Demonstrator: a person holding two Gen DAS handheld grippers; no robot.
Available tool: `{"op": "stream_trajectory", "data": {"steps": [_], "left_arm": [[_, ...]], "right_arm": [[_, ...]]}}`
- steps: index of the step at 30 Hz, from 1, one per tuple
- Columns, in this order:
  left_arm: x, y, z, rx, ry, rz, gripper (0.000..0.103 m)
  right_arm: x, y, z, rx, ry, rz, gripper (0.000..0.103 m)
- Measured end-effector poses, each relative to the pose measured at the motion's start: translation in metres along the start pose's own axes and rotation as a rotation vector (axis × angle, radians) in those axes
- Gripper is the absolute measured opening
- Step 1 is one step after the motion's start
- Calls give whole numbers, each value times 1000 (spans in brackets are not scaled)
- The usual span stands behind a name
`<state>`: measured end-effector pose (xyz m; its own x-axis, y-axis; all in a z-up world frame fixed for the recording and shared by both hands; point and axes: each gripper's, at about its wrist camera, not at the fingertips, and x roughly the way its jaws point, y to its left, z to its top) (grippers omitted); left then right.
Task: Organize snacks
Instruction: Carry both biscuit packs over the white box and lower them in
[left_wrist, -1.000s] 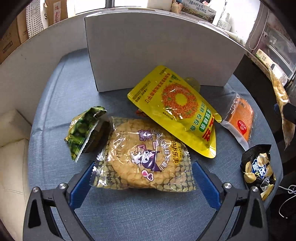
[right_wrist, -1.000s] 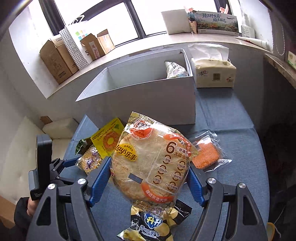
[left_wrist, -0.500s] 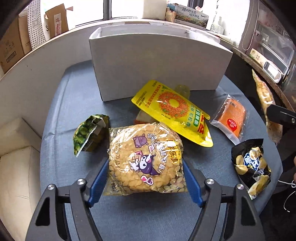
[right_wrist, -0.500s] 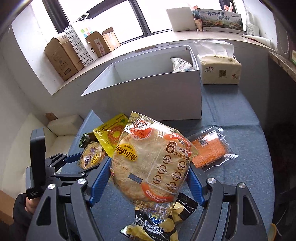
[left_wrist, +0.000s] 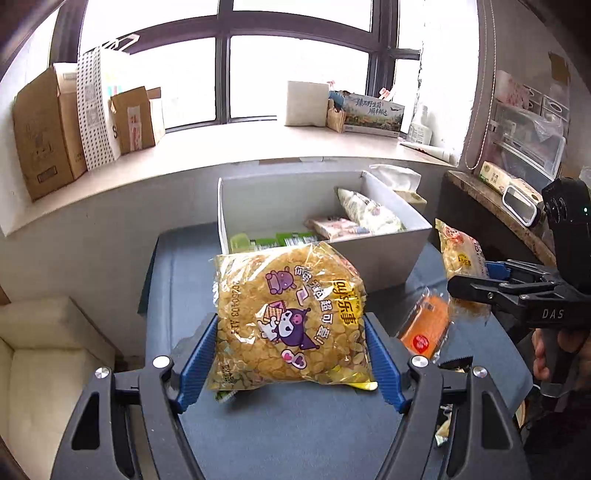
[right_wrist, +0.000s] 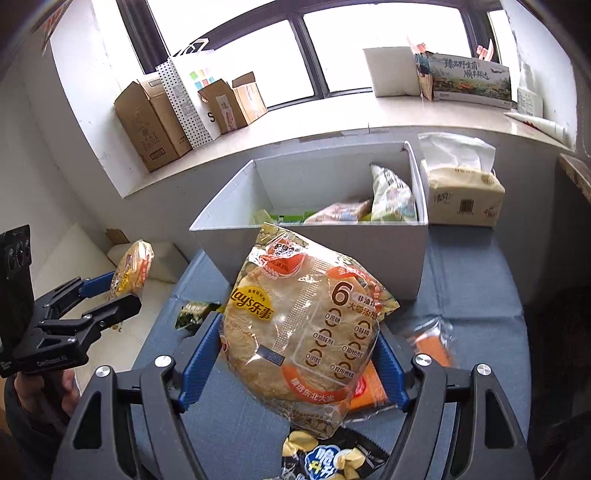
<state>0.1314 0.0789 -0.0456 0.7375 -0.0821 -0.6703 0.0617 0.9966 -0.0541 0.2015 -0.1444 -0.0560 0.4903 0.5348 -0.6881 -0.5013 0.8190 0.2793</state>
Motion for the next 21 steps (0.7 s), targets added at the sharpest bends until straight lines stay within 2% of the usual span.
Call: {"op": "stream_trajectory", "data": {"steps": [5, 7, 11, 15, 18, 19, 20, 21], "left_arm": [[19, 5, 60, 16, -57, -21, 79], [36, 7, 83, 11, -48, -39, 79], [73, 11, 116, 5, -28, -13, 79], [100, 16, 126, 2, 1, -2, 80], [116, 20, 122, 3, 27, -2, 85], [122, 23, 118, 5, 46, -7, 95], [127, 24, 114, 3, 62, 1, 100], [129, 27, 110, 2, 67, 14, 103]], "right_arm": [[14, -12, 56, -6, -23, -4, 80], [25, -20, 79, 19, -19, 16, 80], [51, -24, 122, 53, -6, 58, 80], [81, -22, 155, 71, 29, 83, 80], [102, -22, 172, 84, 38, 65, 82], [108, -22, 176, 90, 46, 68, 89], [115, -22, 179, 103, 62, 81, 99], [120, -23, 181, 114, 75, 84, 103]]}}
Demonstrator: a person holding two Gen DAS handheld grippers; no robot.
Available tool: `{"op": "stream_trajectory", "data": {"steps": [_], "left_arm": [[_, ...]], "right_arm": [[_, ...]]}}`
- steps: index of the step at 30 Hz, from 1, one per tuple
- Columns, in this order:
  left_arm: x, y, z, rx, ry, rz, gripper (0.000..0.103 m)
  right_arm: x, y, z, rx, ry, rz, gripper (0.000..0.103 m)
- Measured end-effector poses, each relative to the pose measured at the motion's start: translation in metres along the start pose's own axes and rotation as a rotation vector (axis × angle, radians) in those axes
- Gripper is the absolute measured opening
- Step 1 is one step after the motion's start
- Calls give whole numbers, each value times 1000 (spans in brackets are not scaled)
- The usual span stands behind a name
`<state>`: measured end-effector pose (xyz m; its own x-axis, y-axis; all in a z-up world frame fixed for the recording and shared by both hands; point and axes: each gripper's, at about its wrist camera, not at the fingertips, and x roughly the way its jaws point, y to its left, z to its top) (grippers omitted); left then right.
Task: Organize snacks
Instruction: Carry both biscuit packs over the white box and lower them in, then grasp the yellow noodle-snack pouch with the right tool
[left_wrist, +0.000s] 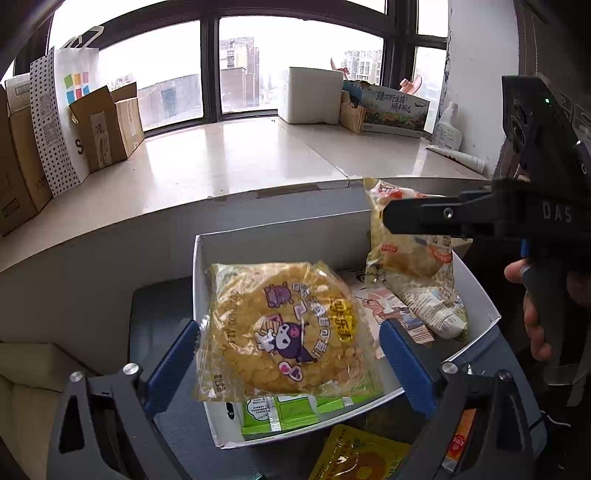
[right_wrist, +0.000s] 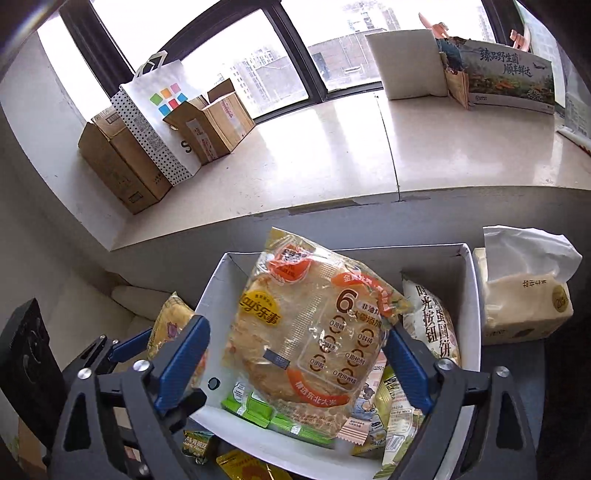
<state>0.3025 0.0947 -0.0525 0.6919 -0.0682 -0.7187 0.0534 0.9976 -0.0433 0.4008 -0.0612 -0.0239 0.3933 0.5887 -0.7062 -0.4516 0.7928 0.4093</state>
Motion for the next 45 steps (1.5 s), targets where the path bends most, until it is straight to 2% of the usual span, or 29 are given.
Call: {"op": "stream_trajectory", "data": {"steps": [3, 11, 16, 19, 24, 26, 29, 32, 34, 37, 41, 45], "left_arm": [[4, 8, -12, -15, 14, -3, 103], [-12, 21, -32, -55, -6, 1, 103], [-42, 29, -51, -73, -36, -5, 103], [-68, 32, -74, -96, -48, -7, 103], [-110, 21, -124, -112, -71, -16, 103], [-120, 16, -143, -125, -72, 4, 103], [-129, 9, -165, -137, -56, -1, 103], [-134, -1, -180, -129, -39, 0, 103], [-135, -7, -186, -114, -28, 5, 103], [-140, -15, -192, -97, -30, -10, 103], [-142, -21, -197, -104, -20, -11, 103], [-143, -20, -203, -112, -7, -12, 103]], "right_arm": [[-2, 3, -1, -19, -47, -8, 103], [-12, 8, -12, -36, -53, 4, 103], [-37, 15, -26, -28, -90, 100, 103], [-61, 31, -48, -82, -125, 150, 103], [-92, 56, -113, -212, -152, 198, 103], [-94, 60, -143, -247, -141, 185, 103], [-85, 56, -189, -238, -66, 147, 103], [-75, 53, -228, -259, -27, 81, 103], [-70, 49, -248, -255, -12, 72, 103], [-55, 45, -261, -263, 56, 84, 103], [-37, 50, -263, -333, 89, 13, 103], [-12, 63, -257, -455, 112, -74, 103]]}}
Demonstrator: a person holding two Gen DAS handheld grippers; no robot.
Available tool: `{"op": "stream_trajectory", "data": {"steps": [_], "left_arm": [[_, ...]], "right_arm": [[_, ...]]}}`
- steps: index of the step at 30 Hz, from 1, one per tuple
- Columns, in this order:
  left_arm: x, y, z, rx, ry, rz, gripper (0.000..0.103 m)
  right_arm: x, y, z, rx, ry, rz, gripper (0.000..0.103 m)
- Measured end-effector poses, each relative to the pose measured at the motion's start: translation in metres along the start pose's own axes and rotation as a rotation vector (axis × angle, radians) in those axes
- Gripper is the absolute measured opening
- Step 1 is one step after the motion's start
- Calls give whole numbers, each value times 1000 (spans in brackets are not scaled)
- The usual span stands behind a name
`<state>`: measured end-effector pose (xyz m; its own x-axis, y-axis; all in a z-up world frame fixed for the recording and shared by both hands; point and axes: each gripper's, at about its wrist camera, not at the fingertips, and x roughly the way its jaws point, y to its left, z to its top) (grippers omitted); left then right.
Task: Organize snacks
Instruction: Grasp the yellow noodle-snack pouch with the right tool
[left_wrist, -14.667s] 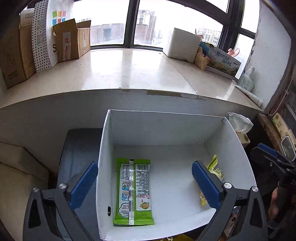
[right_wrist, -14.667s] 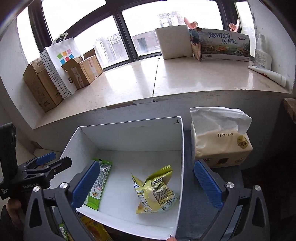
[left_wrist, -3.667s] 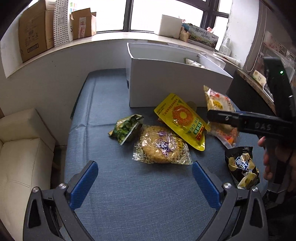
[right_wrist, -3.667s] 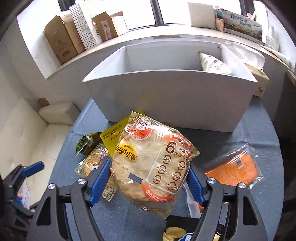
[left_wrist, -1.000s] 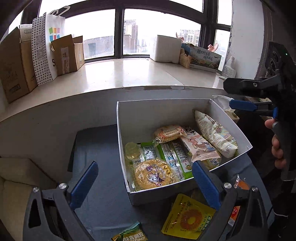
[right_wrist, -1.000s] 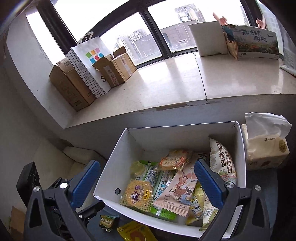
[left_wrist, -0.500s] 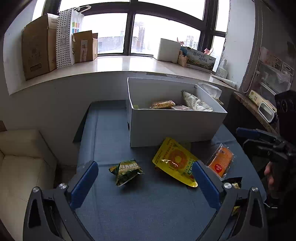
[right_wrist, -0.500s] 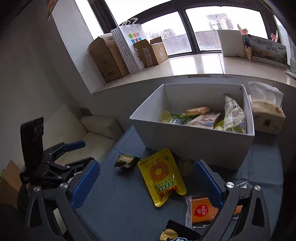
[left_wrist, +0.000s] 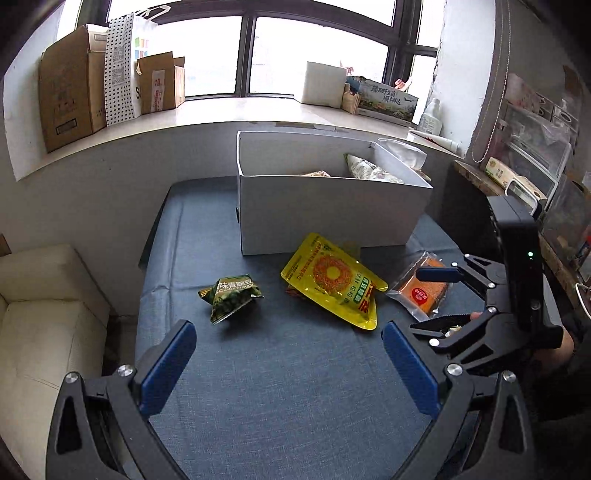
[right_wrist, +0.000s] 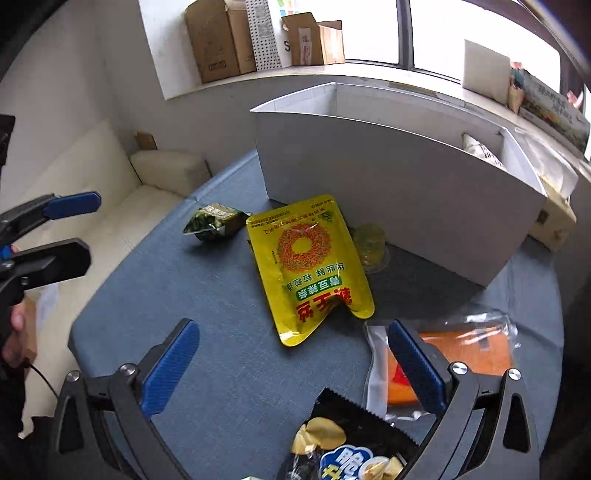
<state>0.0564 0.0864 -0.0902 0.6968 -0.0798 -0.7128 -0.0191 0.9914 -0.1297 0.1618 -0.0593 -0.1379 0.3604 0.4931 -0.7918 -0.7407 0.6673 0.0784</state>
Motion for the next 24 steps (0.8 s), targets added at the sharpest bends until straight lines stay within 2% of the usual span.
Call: {"op": "stream_trajectory", "data": {"steps": [3, 8, 13, 16, 18, 20, 24], "left_arm": [[-1, 5, -5, -15, 7, 3, 103], [-1, 17, -12, -47, 23, 13, 103], [4, 26, -15, -75, 31, 10, 103], [10, 29, -15, -84, 41, 9, 103], [14, 29, -15, -87, 48, 9, 103], [17, 30, -15, -86, 53, 10, 103], [21, 31, -15, -90, 62, 13, 103]], "right_arm": [[25, -2, 13, -49, 71, -52, 103], [61, -7, 29, -108, 155, -19, 103], [87, -13, 31, -116, 226, -25, 103], [89, -13, 29, -113, 233, -3, 103], [87, -14, 28, -110, 228, -5, 98], [81, -17, 27, -98, 214, -10, 86], [68, -23, 22, -74, 189, 19, 79]]}}
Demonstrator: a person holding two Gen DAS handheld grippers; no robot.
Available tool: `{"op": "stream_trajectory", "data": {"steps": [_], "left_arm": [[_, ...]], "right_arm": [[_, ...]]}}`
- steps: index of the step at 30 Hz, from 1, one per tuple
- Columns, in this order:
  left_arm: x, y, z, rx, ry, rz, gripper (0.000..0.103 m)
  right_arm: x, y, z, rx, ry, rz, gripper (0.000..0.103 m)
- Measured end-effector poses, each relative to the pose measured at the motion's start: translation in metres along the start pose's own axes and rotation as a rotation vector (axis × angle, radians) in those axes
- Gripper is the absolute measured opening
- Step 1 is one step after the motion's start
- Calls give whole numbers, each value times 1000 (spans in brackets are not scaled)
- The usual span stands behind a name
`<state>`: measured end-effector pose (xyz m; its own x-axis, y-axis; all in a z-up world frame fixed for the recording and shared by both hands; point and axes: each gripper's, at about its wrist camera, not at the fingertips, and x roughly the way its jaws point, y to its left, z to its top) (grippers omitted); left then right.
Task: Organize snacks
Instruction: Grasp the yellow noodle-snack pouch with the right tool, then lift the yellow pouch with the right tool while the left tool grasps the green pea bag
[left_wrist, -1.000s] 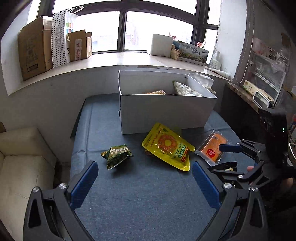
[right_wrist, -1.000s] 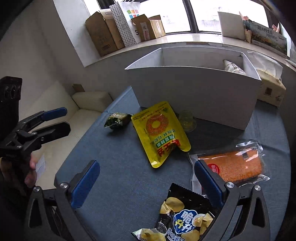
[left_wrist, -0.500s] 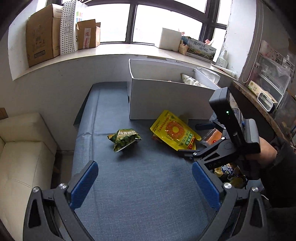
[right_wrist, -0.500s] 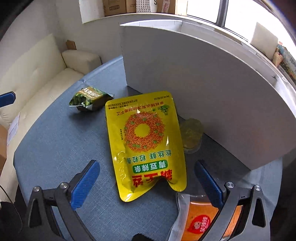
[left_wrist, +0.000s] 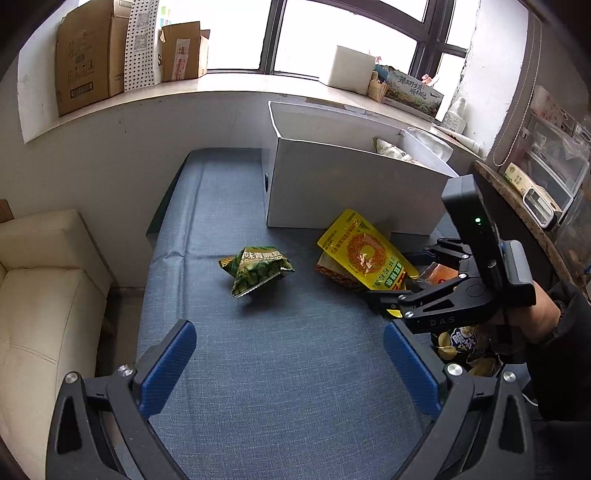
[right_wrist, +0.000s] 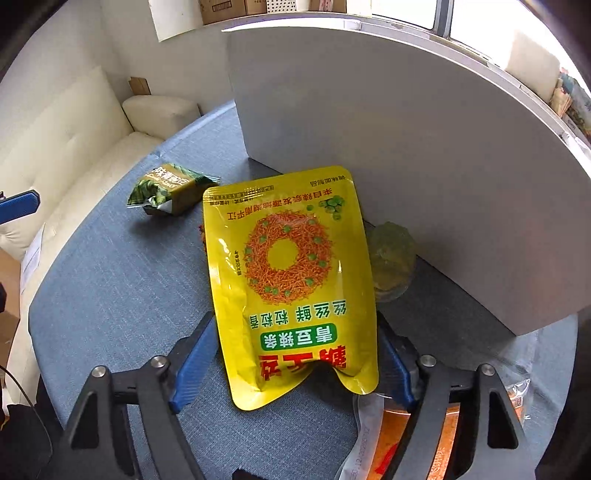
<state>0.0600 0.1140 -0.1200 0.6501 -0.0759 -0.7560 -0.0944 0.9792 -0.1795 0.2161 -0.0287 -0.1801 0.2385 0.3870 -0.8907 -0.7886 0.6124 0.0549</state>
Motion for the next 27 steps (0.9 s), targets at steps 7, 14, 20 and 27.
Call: {"op": "stream_trajectory", "data": {"steps": [7, 14, 20, 27], "left_arm": [[8, 4, 1, -23, 19, -10, 103], [14, 4, 0, -23, 36, -6, 103], [16, 2, -2, -12, 42, -1, 103], [18, 7, -4, -33, 46, -5, 103]], "right_arm": [[-23, -15, -10, 44, -40, 35, 65], [-38, -14, -24, 63, -50, 75, 56], [-25, -1, -22, 25, -3, 19, 86], [-12, 16, -12, -50, 42, -99, 101]]}}
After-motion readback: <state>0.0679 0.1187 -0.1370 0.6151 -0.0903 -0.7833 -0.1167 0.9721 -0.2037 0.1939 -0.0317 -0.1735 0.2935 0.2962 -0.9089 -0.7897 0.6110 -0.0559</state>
